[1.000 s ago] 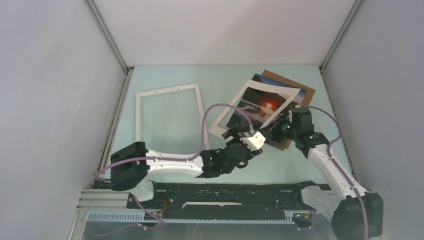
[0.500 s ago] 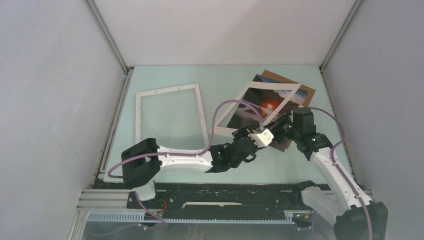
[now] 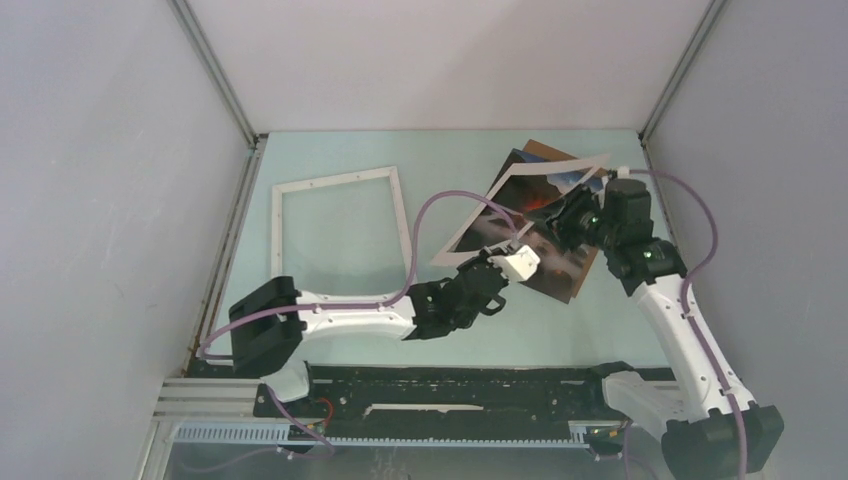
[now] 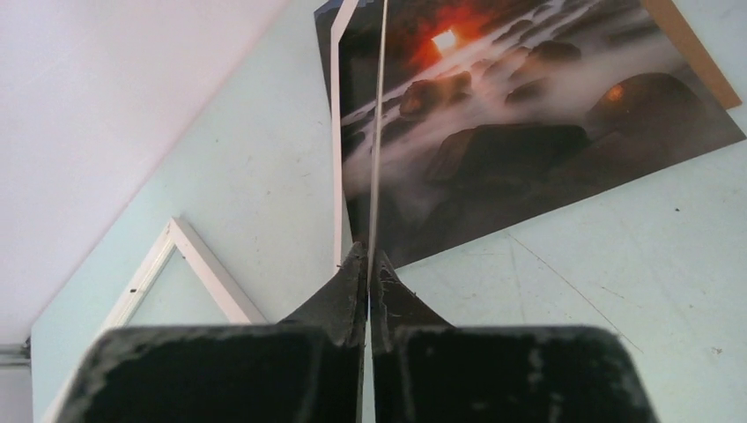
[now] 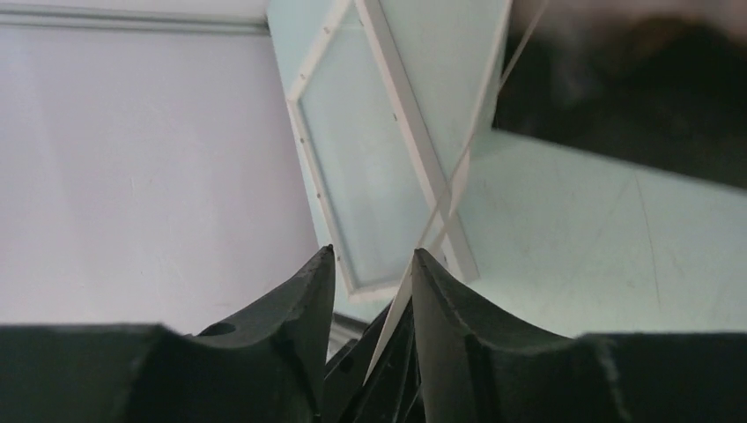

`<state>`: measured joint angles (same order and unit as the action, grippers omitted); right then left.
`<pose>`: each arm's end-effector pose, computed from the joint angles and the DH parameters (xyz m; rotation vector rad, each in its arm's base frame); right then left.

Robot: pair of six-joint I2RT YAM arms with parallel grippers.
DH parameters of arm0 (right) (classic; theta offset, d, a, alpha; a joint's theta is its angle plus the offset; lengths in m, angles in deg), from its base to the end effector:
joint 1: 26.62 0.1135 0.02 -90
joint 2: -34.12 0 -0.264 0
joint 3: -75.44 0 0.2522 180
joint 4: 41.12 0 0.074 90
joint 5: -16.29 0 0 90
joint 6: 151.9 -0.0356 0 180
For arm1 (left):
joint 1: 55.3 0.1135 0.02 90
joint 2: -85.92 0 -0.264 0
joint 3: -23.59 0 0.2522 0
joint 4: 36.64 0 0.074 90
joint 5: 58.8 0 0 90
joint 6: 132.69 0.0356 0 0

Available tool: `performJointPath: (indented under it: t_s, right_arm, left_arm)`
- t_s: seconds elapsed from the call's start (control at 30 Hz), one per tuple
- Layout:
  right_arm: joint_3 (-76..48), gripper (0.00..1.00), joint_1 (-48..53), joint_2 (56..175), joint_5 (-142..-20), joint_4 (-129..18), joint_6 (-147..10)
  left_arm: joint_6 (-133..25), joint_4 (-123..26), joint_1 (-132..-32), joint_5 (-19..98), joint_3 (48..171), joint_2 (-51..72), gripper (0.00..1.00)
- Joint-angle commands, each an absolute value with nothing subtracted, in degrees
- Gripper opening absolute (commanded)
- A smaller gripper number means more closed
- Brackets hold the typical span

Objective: Put the photo into the frame
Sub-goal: Turn over the photo frame item at the center of the board.

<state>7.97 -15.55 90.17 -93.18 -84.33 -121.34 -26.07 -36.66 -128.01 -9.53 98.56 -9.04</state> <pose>0.2050 0.0522 0.3258 0.7351 2.1680 1.0515 0.1335 -0.3509 0.2557 0.9193 1.5859 -0.0027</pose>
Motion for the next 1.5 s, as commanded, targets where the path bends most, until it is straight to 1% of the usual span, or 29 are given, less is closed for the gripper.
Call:
performJointPath:
  t_s: [0.0,0.07,0.13,0.2,0.3,0.47,0.6,0.73,0.83,0.93,1.03,1.07,1.13,1.17,1.2,1.3,1.4,1.47]
  right_arm:
    - [-0.8,0.5,-19.31,92.05,-93.35,-85.8,-109.95]
    - [-3.51,0.6,-21.85,92.36,-95.16,-86.56,-106.66]
    - [-7.0,0.65,-24.69,92.19,-96.28,-88.59,-102.78]
    - [-9.7,0.74,-26.14,91.22,-96.88,-89.23,-99.06]
    - [-10.76,0.81,-26.15,89.2,-96.76,-88.47,-96.52]
    - [-7.77,0.8,-24.2,88.85,-98.32,-87.18,-96.34]
    - [-4.08,0.79,-18.53,90.94,-98.94,-85.68,-96.19]
    - [-0.23,0.8,-11.27,95.12,-99.2,-83.67,-96.3]
    - [3.46,0.8,-7.23,98.82,-100.93,-79.03,-97.41]
    - [7.41,0.83,-4.33,103.82,-107.81,-72.11,-103.14]
    - [11.57,0.92,-0.61,108.6,-110.65,-63.14,-112.48]
    - [13.56,0.93,0.32,109.9,-110.77,-60.72,-117.51]
    - [19.74,0.94,2.35,111.55,-108.42,-45.0,-127.51]
    - [22.6,0.95,3.67,112.38,-106.22,-39.65,-131.38]
    - [25.14,0.96,5.12,113.9,-104.8,-34.51,-134.8]
    - [26.6,0.94,7.73,120.94,-104.29,-21.09,-142.99]
    - [26.61,0.94,9.93,127.51,-103.89,-12.45,-150.07]
    - [26.64,0.92,10.43,131.79,-104.15,-6.34,-154.7]
  left_arm:
    - [-30.31,-41.06,-126.03,-8.67,103.13,-2.5,0.0]
    - [-34.31,-44.07,-124.68,-7.56,104.27,-0.67,0.0]
    - [-39.15,-48.23,-122.53,-5.35,105.82,1.61,0.0]
    - [-44.84,-52.16,-119.29,-3.6,106.49,4.34,0.0]
    - [-54.59,-56.53,-113.0,1.28,105.83,9.95,0.0]
    - [-72.57,-58.99,-98.32,11.8,98.51,19.99,0.0]
    - [-85.73,-58.52,-87.28,18.84,88.76,28.58,0.0]
    - [-98.73,-58.22,-78.81,18.01,77.33,42.02,0.0]
    - [-103.65,-62.33,-75.61,11.54,71.29,54.34,0.0]
    - [-107.51,-64.93,-73.98,8.74,66.92,62.41,0.0]
    - [-110.5,-66.56,-73.93,8.88,64.14,66.3,0.0]
    - [-111.64,-66.69,-73.93,9.02,63.01,67.59,0.0]
    - [-113.71,-66.77,-74.0,8.55,61.06,70.14,0.0]
    - [-114.23,-66.81,-73.95,8.26,60.41,71.28,0.0]
    - [-114.32,-66.96,-73.93,8.07,60.08,72.18,0.0]
    - [-114.41,-68.51,-73.93,8.36,60.24,73.09,0.0]
    - [-115.49,-68.87,-73.93,9.45,59.45,73.13,0.0]
    - [-115.98,-67.95,-73.93,10.21,58.51,73.46,0.0]
